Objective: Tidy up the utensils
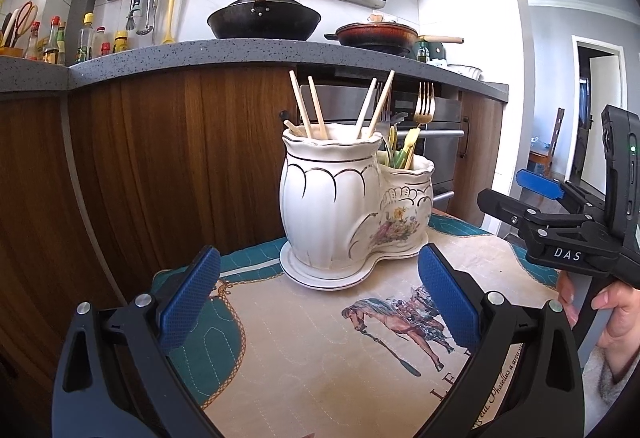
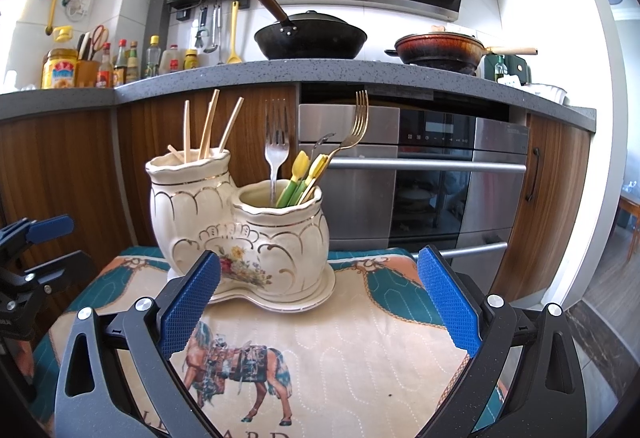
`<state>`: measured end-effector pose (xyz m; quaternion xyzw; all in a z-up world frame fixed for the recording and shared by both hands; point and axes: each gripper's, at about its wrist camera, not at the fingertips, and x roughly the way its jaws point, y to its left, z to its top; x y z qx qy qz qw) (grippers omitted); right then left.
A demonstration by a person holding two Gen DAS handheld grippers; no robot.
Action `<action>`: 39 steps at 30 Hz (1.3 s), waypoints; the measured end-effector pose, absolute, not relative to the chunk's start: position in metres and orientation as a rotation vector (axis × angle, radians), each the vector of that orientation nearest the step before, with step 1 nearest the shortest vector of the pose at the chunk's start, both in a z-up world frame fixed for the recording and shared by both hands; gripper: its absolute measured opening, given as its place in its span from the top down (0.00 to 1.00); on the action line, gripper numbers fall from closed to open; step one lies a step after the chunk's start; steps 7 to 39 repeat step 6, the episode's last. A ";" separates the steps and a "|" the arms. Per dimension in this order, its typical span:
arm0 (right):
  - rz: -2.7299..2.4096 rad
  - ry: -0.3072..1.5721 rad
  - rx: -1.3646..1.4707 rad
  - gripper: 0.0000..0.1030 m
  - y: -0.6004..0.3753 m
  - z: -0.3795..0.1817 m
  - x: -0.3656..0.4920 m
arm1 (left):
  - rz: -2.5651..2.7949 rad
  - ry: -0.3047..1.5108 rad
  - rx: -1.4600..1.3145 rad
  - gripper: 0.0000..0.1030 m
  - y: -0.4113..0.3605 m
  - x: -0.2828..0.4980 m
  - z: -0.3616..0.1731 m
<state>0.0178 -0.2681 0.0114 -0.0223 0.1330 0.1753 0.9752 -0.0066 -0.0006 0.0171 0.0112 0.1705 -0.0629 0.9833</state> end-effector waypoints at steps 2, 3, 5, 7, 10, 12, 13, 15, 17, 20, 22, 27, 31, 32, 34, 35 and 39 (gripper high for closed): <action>0.354 0.269 -0.046 0.05 -0.268 0.012 0.018 | -0.118 0.350 0.026 0.05 -0.002 -0.005 0.016; 0.354 0.269 -0.046 0.05 -0.268 0.012 0.018 | -0.120 0.352 0.028 0.05 -0.002 -0.005 0.016; 0.354 0.269 -0.045 0.05 -0.268 0.012 0.018 | -0.119 0.352 0.031 0.05 -0.003 -0.005 0.017; 0.354 0.269 -0.045 0.05 -0.268 0.012 0.018 | -0.118 0.353 0.032 0.05 -0.003 -0.005 0.017; 0.354 0.269 -0.045 0.05 -0.268 0.012 0.018 | -0.118 0.353 0.032 0.05 -0.003 -0.005 0.017; 0.354 0.269 -0.045 0.05 -0.268 0.012 0.018 | -0.118 0.353 0.032 0.05 -0.003 -0.005 0.017; 0.354 0.269 -0.045 0.05 -0.268 0.012 0.018 | -0.118 0.353 0.032 0.05 -0.003 -0.005 0.017; 0.354 0.269 -0.045 0.05 -0.268 0.012 0.018 | -0.118 0.353 0.032 0.05 -0.003 -0.005 0.017; 0.354 0.269 -0.045 0.05 -0.268 0.012 0.018 | -0.118 0.353 0.032 0.05 -0.003 -0.005 0.017; 0.354 0.269 -0.045 0.05 -0.268 0.012 0.018 | -0.118 0.353 0.032 0.05 -0.003 -0.005 0.017; 0.354 0.269 -0.045 0.05 -0.268 0.012 0.018 | -0.118 0.353 0.032 0.05 -0.003 -0.005 0.017; 0.354 0.269 -0.045 0.05 -0.268 0.012 0.018 | -0.118 0.353 0.032 0.05 -0.003 -0.005 0.017; 0.354 0.269 -0.045 0.05 -0.268 0.012 0.018 | -0.118 0.353 0.032 0.05 -0.003 -0.005 0.017; 0.354 0.269 -0.045 0.05 -0.268 0.012 0.018 | -0.118 0.353 0.032 0.05 -0.003 -0.005 0.017; 0.354 0.269 -0.045 0.05 -0.268 0.012 0.018 | -0.118 0.353 0.032 0.05 -0.003 -0.005 0.017; 0.354 0.269 -0.045 0.05 -0.268 0.012 0.018 | -0.118 0.353 0.032 0.05 -0.003 -0.005 0.017; 0.354 0.269 -0.045 0.05 -0.268 0.012 0.018 | -0.118 0.353 0.032 0.05 -0.003 -0.005 0.017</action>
